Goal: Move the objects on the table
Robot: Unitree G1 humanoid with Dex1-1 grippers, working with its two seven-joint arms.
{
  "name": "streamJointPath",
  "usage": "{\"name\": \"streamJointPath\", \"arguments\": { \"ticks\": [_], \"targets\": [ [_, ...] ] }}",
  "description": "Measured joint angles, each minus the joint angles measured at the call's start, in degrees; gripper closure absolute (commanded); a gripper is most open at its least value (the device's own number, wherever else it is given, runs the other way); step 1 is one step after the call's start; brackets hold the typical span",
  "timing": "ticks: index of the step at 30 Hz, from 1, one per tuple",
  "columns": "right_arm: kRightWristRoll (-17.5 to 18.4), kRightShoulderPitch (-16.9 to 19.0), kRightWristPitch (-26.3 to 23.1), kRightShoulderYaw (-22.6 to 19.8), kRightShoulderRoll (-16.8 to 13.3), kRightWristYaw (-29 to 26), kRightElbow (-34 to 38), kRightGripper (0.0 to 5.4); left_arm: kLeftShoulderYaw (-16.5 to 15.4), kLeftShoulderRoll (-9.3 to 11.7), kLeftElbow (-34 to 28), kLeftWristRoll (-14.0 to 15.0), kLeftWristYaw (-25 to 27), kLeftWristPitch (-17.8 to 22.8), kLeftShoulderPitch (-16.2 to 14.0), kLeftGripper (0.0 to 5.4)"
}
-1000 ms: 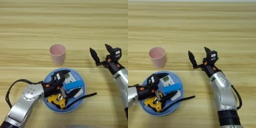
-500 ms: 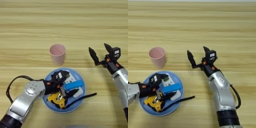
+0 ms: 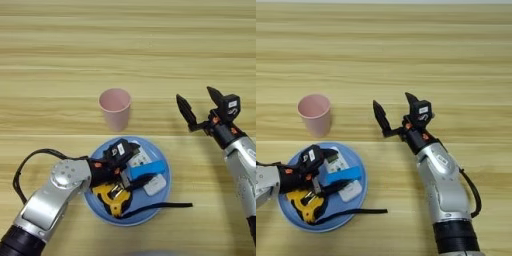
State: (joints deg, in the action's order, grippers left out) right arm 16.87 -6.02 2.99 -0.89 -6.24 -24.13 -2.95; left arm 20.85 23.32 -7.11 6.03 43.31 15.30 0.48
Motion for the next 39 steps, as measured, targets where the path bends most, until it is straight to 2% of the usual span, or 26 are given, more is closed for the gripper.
{"name": "streamJointPath", "arguments": {
  "ticks": [5,12,14,19,29,39],
  "targets": [
    [0.0,0.0,0.0,0.0,0.0,0.0,0.0,0.00,0.5,0.4,-0.1,-1.2,0.3,-0.6,0.1,1.77],
    [0.1,0.0,0.0,0.1,0.0,0.0,0.1,0.00,2.6,2.7,-0.8,-3.3,2.6,-1.0,1.4,2.47],
    [0.1,0.0,0.0,0.1,0.0,0.0,0.1,0.00,3.0,3.1,-0.9,-3.5,3.2,-0.8,1.8,2.53],
    [0.2,0.0,0.0,0.1,0.2,0.1,0.3,0.00,4.5,4.4,-0.9,-4.3,5.0,-0.1,3.3,3.08],
    [0.2,0.0,0.0,0.4,0.7,1.2,0.8,0.00,5.5,5.0,-0.6,-5.3,7.5,1.8,5.5,3.99],
    [0.1,-0.1,0.0,0.5,1.0,1.2,0.8,0.00,5.2,4.9,-0.4,-5.5,7.5,1.8,5.6,4.06]
  ]
}}
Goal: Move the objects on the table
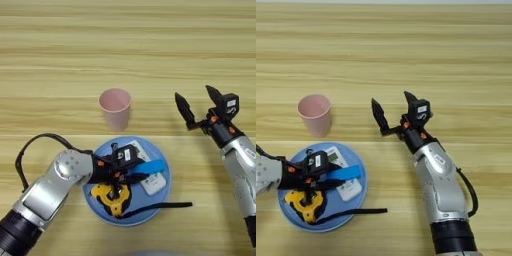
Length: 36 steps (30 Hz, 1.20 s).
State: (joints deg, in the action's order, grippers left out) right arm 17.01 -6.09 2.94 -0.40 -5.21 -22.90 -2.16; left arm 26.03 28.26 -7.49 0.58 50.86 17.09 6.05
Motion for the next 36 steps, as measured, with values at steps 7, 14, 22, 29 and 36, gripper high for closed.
{"name": "streamJointPath", "arguments": {
  "ticks": [7,14,22,29,36],
  "targets": [
    [0.0,-0.1,0.0,0.0,0.0,0.0,0.0,0.00,-2.6,-0.1,-1.0,1.1,-0.5,0.6,0.0,4.06],
    [0.0,-0.1,0.0,0.0,0.0,0.0,0.0,0.00,-6.6,0.6,-6.1,3.8,-0.7,2.4,-0.1,4.06],
    [0.0,-0.1,0.0,-0.1,0.0,-0.1,-0.1,0.00,-10.3,2.3,-8.2,4.9,-1.2,2.5,-2.6,4.06],
    [0.1,-0.1,0.0,-0.1,-0.1,-0.2,-0.3,0.00,-15.5,2.9,-11.8,8.6,-2.2,2.7,-3.9,4.06],
    [9.0,1.4,-5.9,0.9,-0.3,-7.8,5.1,0.00,-15.7,3.4,-12.5,8.8,-2.5,2.7,-5.2,4.06]
  ]
}}
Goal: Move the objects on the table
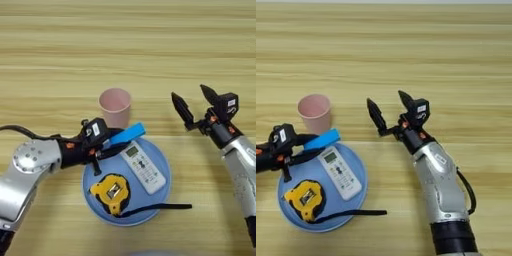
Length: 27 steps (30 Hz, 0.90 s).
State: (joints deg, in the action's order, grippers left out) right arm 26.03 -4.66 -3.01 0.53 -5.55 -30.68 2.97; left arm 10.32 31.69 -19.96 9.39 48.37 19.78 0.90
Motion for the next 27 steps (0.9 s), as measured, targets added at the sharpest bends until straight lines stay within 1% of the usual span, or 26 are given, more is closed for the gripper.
{"name": "streamJointPath", "arguments": {
  "ticks": [2,4,5,6,8,9,11,15,16,19,21,22,23,25,26,27],
  "targets": [
    [2.6,1.1,-2.7,0.9,-0.3,-2.4,2.0,0.00,0.0,0.0,0.0,0.0,-0.1,0.0,0.0,4.06],
    [4.3,1.9,-5.0,1.3,-0.5,-3.7,3.3,0.00,0.0,0.0,0.0,0.0,-0.2,0.0,0.0,4.06],
    [4.7,2.0,-5.4,1.3,-0.6,-3.7,3.5,0.00,0.0,0.0,-0.1,0.0,-0.2,0.0,0.0,4.06],
    [6.6,2.5,-7.3,1.4,-1.0,-5.0,4.8,0.00,0.0,0.0,-0.2,0.0,-0.2,0.0,0.0,4.06],
    [9.2,3.6,-10.4,2.1,-1.9,-7.2,7.2,0.00,0.0,0.0,-0.4,0.0,-0.2,0.0,0.0,4.06],
    [9.2,3.7,-10.5,2.2,-1.9,-7.3,7.5,0.00,0.0,0.0,-0.4,0.0,-0.2,0.0,0.0,4.06],
    [11.1,4.0,-13.8,2.6,-2.3,-7.5,8.6,0.00,0.1,0.0,-0.4,0.0,-0.3,0.0,0.0,4.06],
    [11.8,4.2,-17.4,3.1,-2.5,-7.2,8.6,0.00,0.5,0.0,-0.4,-0.1,-0.4,0.0,0.0,4.06],
    [12.5,4.2,-18.2,3.2,-2.4,-7.1,8.6,0.00,0.6,0.0,-0.4,-0.1,-0.4,0.0,0.0,4.06],
    [13.9,4.0,-21.4,3.3,-1.0,-5.5,8.6,0.00,1.1,0.0,-0.4,-0.1,-0.4,-0.1,0.1,4.06],
    [15.2,3.8,-22.5,3.1,-0.3,-4.6,8.3,0.00,1.2,0.0,-0.4,-0.1,-0.4,-0.2,0.2,4.06],
    [16.4,3.5,-23.8,2.5,0.1,-3.9,8.1,0.00,1.4,0.0,-0.4,-0.1,-0.4,-0.2,0.2,4.06],
    [18.9,2.8,-25.8,1.3,0.9,-2.8,7.8,0.00,1.5,0.0,-0.4,-0.1,-0.4,-0.2,0.3,4.06],
    [21.6,1.8,-28.8,0.0,1.9,-1.4,7.2,0.00,1.8,0.0,-0.4,-0.1,-0.4,-0.2,0.6,4.06],
    [22.5,1.6,-29.7,-0.2,2.0,-0.9,6.9,0.00,1.8,0.0,-0.4,-0.1,-0.4,-0.2,0.7,4.06],
    [22.6,1.5,-30.7,-0.2,2.0,-0.7,6.6,0.00,1.8,0.0,-0.4,-0.1,-0.4,-0.3,0.8,4.06]
  ]
}}
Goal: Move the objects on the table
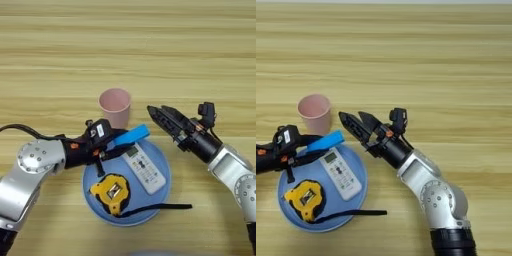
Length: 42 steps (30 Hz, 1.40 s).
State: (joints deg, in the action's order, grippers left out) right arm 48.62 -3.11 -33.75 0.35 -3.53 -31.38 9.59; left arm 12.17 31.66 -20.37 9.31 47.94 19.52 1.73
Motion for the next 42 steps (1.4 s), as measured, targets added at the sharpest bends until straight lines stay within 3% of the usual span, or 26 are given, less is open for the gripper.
{"name": "streamJointPath", "arguments": {
  "ticks": [8,14,27,42],
  "targets": [
    [-4.5,0.9,-0.9,6.4,-1.6,-1.2,0.3,0.00,0.5,-0.2,0.0,0.0,0.0,-0.1,0.8,4.06],
    [-5.3,1.8,-0.8,8.1,-2.6,-3.0,1.6,0.65,0.7,-0.7,0.0,0.0,-0.1,-0.1,1.2,4.06],
    [-5.4,2.7,-0.8,8.1,-3.0,-4.1,2.9,2.28,1.0,-0.7,-0.5,0.1,-0.1,-0.8,1.2,4.06],
    [-5.4,2.7,-0.8,6.8,-2.9,-4.1,2.9,3.70,1.0,-0.7,-0.6,0.3,0.0,-2.0,1.2,4.06]
  ]
}}
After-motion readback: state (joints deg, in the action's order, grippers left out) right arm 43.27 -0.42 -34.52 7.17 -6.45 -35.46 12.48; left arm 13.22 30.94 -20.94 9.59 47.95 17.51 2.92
